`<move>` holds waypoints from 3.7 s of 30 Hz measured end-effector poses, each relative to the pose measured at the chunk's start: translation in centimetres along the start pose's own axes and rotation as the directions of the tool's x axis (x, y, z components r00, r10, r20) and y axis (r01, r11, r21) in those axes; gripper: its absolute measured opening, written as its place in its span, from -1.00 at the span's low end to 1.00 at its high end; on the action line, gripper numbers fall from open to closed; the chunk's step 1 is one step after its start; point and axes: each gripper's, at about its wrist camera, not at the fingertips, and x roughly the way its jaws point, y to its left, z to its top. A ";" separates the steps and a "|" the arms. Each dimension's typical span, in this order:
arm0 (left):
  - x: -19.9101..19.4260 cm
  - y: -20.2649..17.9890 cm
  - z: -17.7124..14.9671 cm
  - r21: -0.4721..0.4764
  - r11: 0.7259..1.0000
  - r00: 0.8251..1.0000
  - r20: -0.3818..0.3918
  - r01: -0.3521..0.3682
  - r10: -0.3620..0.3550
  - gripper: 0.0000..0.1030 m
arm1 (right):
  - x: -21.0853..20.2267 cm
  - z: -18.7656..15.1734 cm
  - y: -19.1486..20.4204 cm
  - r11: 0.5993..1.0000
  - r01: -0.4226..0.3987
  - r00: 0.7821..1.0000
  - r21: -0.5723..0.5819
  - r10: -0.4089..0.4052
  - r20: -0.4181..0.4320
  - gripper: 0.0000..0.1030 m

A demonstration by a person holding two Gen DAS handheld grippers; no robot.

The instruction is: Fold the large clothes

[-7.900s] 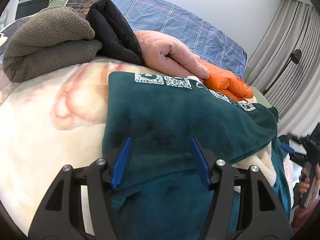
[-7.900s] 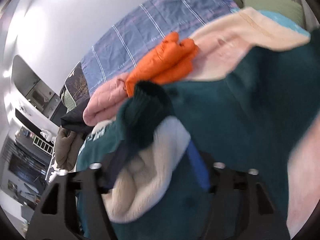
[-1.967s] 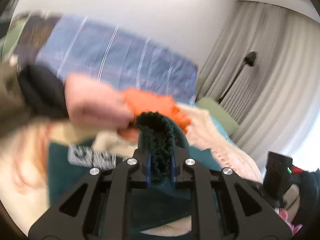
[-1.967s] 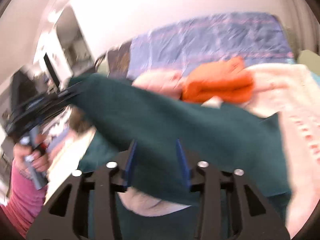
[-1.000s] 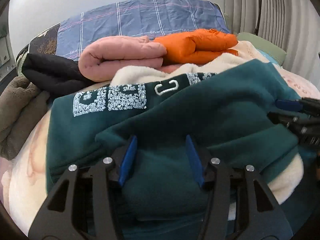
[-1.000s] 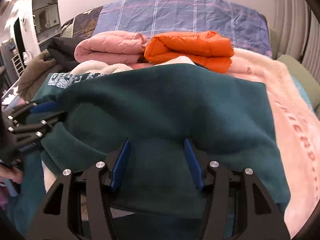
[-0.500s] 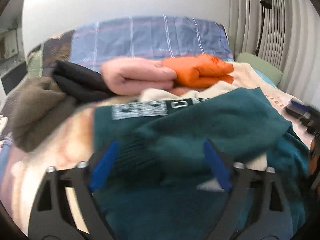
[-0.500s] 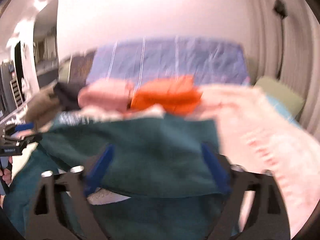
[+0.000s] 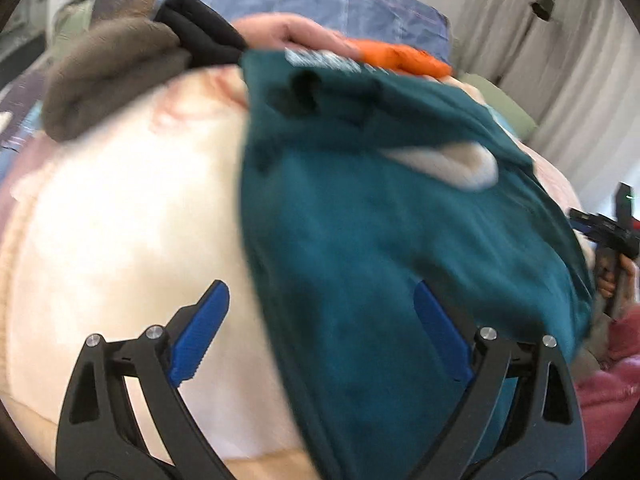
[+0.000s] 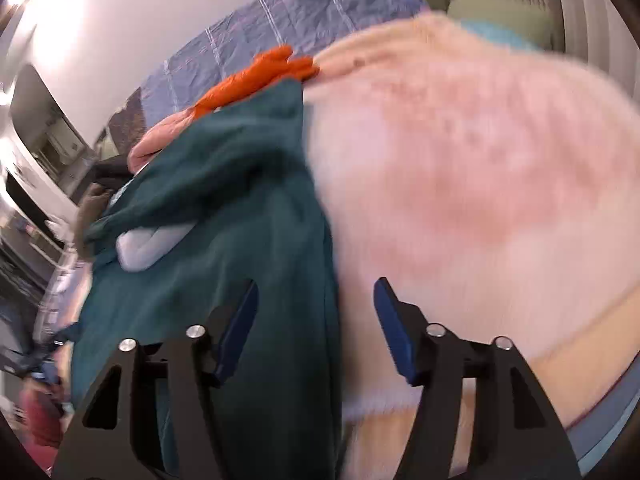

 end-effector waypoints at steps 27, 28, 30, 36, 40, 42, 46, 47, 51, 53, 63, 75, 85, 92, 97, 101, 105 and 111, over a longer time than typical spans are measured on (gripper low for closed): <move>-5.6 -2.2 -5.7 -0.128 0.981 0.989 0.044 0.147 -0.142 -0.50 | -7.1 -9.0 3.2 0.981 -0.163 0.986 -0.108 0.164 0.004 -0.45; -5.6 -2.6 -5.6 -0.103 0.986 0.991 0.042 0.132 -0.128 -0.45 | -7.1 -8.9 3.4 0.979 -0.166 0.986 -0.116 0.167 -0.005 -0.42; -5.3 -2.4 -6.0 -0.098 0.988 0.992 0.015 0.123 -0.122 -0.29 | -6.7 -9.1 3.3 0.979 -0.168 0.986 -0.119 0.166 -0.025 -0.27; -4.6 -1.5 -8.0 -0.133 0.980 0.989 -0.001 0.146 -0.147 0.09 | -4.3 -10.8 1.5 0.980 -0.201 0.974 -0.012 0.198 -0.108 -0.01; -5.1 -3.1 -8.5 -0.062 0.991 0.992 -0.013 0.121 -0.122 0.14 | -5.7 -10.3 0.9 0.969 -0.242 0.969 0.055 0.244 -0.029 -0.47; -5.4 -3.6 -8.1 -0.068 0.988 0.990 0.005 0.141 -0.141 -0.43 | -7.0 -9.3 1.2 0.937 -0.335 0.942 0.098 0.332 0.048 -0.51; -8.5 -4.5 -5.0 -0.078 0.977 0.966 0.185 0.196 -0.179 -0.61 | -9.4 -6.4 3.0 0.903 -0.424 0.900 0.069 0.412 0.142 -0.53; -9.9 -4.7 -4.0 -0.070 0.976 0.951 0.248 0.206 -0.183 -0.62 | -10.1 -5.4 3.4 0.889 -0.454 0.882 0.063 0.438 0.170 -0.53; -14.1 -5.5 -1.4 -0.035 0.974 0.900 0.391 0.225 -0.193 -0.63 | -12.5 -2.9 4.1 0.857 -0.513 0.837 0.049 0.487 0.248 -0.55; -15.1 -5.8 -1.1 -0.025 0.975 0.894 0.406 0.220 -0.191 -0.64 | -13.7 -2.8 4.4 0.849 -0.527 0.824 0.035 0.501 0.267 -0.55; -18.7 -7.3 -2.0 0.003 0.981 0.890 0.420 0.193 -0.177 -0.59 | -17.2 -3.1 6.1 0.878 -0.475 0.831 -0.066 0.472 0.294 -0.55; -11.3 -3.7 10.9 -0.070 0.986 0.914 0.388 0.153 -0.115 -0.56 | -7.0 10.2 7.7 0.917 -0.400 0.878 0.016 0.378 0.294 -0.54; 5.1 1.6 16.9 -0.160 0.987 0.992 0.119 -0.012 0.031 -0.51 | 11.3 16.1 6.2 0.984 -0.139 0.990 0.108 0.136 0.034 -0.53; 5.6 4.5 16.3 -0.245 0.956 0.980 0.150 0.162 -0.128 -0.40 | 10.2 16.0 4.9 0.951 -0.273 0.962 0.144 0.271 0.029 -0.28; 1.9 3.1 15.9 -0.175 0.970 0.976 0.168 0.166 -0.137 -0.14 | 5.0 16.5 6.6 0.938 -0.334 0.943 0.093 0.330 0.048 0.17; -2.4 2.4 15.4 -0.145 0.989 0.958 0.284 0.020 0.022 0.61 | -0.4 16.0 8.2 0.974 -0.228 0.951 -0.006 0.224 0.214 0.68; -6.3 1.9 14.7 -0.105 0.994 0.925 0.375 -0.023 0.061 0.61 | -2.4 15.0 9.4 0.980 -0.152 0.949 -0.128 0.181 0.260 0.80; -5.6 -0.3 14.0 0.005 0.998 0.939 0.338 -0.064 0.059 0.66 | 0.2 14.1 9.7 0.978 -0.072 0.974 -0.194 0.111 0.200 0.80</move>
